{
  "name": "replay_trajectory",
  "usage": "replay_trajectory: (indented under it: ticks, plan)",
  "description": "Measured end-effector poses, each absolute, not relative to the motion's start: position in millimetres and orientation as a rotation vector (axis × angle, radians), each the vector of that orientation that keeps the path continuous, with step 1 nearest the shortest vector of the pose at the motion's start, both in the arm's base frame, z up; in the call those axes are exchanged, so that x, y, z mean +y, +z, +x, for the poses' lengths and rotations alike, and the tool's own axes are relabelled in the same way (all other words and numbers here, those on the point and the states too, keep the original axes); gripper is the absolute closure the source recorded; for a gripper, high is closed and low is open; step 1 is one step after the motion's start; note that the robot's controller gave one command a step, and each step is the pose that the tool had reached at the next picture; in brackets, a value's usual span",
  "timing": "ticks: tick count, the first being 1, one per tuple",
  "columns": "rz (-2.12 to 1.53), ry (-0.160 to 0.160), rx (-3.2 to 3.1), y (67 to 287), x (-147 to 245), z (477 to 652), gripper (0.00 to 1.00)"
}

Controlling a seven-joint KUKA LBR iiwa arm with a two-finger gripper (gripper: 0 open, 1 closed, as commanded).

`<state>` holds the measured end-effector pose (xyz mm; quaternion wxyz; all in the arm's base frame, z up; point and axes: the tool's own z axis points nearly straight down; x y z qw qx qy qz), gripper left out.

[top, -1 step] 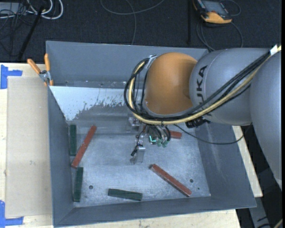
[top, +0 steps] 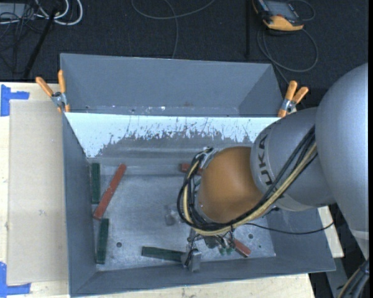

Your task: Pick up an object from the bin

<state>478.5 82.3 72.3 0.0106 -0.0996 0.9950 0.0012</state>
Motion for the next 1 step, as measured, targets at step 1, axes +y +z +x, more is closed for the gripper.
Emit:
replay_trajectory:
  ticks: [1]
  plan:
    - [-0.412,0.002,3.094,73.4,126.5,478.4,0.0]
